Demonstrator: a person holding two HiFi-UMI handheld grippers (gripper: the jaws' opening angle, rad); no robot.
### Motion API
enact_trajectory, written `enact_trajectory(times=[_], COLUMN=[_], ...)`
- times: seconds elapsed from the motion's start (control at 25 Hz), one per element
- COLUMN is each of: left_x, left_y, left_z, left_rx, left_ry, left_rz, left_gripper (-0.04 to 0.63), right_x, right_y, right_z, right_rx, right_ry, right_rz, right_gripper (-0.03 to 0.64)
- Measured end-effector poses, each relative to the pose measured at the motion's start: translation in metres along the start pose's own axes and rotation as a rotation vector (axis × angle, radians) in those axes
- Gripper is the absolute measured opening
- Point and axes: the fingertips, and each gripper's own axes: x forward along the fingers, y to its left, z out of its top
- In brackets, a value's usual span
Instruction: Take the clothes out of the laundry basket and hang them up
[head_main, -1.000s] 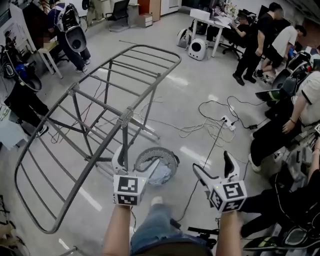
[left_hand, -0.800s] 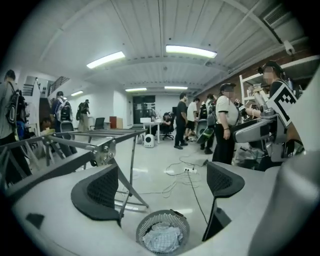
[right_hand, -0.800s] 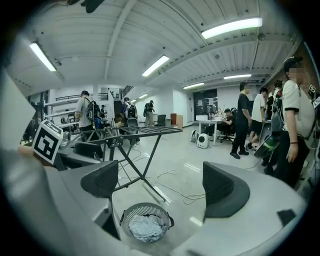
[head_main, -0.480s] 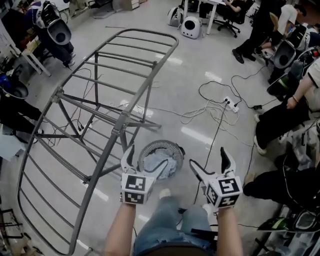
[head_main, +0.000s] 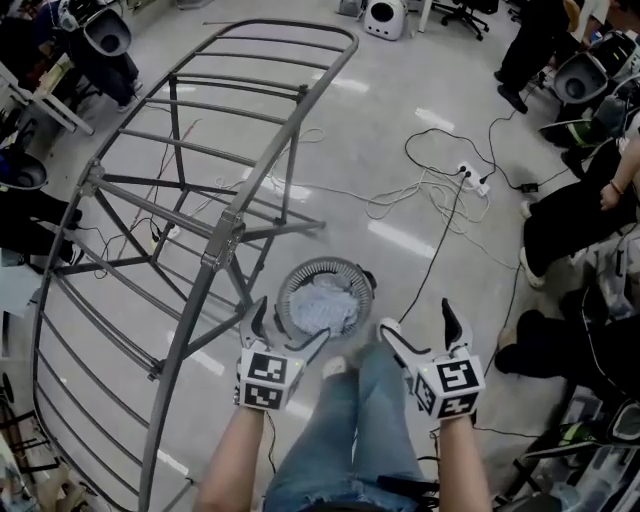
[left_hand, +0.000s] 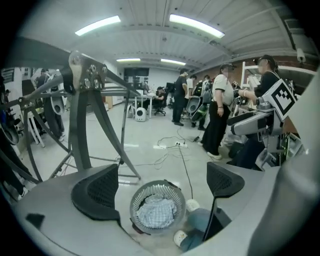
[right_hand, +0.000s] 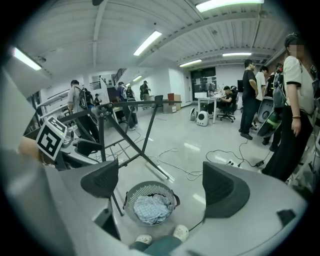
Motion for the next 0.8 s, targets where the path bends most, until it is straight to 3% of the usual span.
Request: enact_trajectory(times=[0.2, 0.6, 0.8], left_x=[0.026, 0.103, 0.153], left_y=[-0.002, 0.019, 0.031], left_z=[-0.034, -0.066, -0.094], left_rx=[-0.013, -0.073, -0.088], left_ry=[0.069, 0.146, 0.187], left_rz=[-0.003, 0.022, 0.021], left_gripper=[0.555, 0.555, 0.555], right_x=[0.024, 0.085, 0.132], right_y=[-0.016, -0.058, -0.076], right_z=[-0.033, -0.068, -0.089], right_rx=[0.02, 0.105, 0.074], right_ry=[0.047, 0.069, 0.09], right_rz=[0.017, 0.042, 0.053], right_gripper=[0.525, 0.523, 0.523])
